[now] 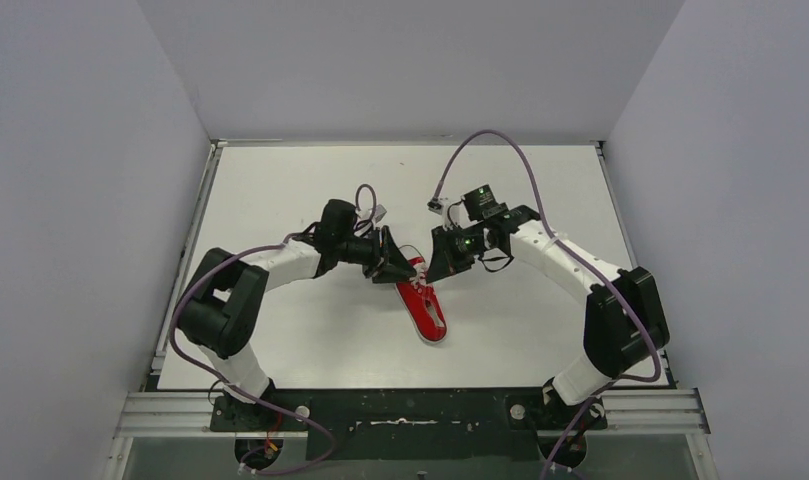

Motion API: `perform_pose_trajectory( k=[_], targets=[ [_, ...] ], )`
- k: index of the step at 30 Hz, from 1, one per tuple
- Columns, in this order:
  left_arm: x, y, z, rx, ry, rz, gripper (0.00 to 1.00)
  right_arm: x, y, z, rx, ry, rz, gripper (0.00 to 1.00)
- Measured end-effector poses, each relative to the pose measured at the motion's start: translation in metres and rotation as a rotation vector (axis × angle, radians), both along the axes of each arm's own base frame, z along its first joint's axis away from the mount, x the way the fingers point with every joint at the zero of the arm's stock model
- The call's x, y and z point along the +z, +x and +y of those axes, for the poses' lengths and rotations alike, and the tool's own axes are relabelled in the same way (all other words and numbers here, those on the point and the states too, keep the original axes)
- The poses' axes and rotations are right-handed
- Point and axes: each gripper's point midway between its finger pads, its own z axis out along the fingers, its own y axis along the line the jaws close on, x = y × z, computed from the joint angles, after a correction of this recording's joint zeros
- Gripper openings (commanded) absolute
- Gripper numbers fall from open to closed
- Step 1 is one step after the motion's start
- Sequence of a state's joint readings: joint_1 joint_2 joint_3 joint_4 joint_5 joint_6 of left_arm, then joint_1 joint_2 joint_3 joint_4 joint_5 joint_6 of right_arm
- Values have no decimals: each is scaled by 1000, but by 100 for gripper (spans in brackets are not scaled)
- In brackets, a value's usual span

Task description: Tie the shoes

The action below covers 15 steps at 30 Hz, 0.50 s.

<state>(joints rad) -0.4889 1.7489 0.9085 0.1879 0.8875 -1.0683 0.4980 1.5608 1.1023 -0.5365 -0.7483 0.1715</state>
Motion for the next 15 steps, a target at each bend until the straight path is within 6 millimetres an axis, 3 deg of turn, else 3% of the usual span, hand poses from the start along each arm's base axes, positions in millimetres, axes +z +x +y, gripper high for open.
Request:
perform_pose_trajectory(
  k=[4,8,15],
  targets=[
    [-13,-13,20,-39,149,-83,67,2,-17,-14,-41,-110,187,0],
    [-21,-22,43,-108,325,-253,68,-1,-37,-28,-77,-187,323,0],
    [-41,-21,57,-346,581,-674,66,8,-29,-26,-105,-161,380,0]
  ],
)
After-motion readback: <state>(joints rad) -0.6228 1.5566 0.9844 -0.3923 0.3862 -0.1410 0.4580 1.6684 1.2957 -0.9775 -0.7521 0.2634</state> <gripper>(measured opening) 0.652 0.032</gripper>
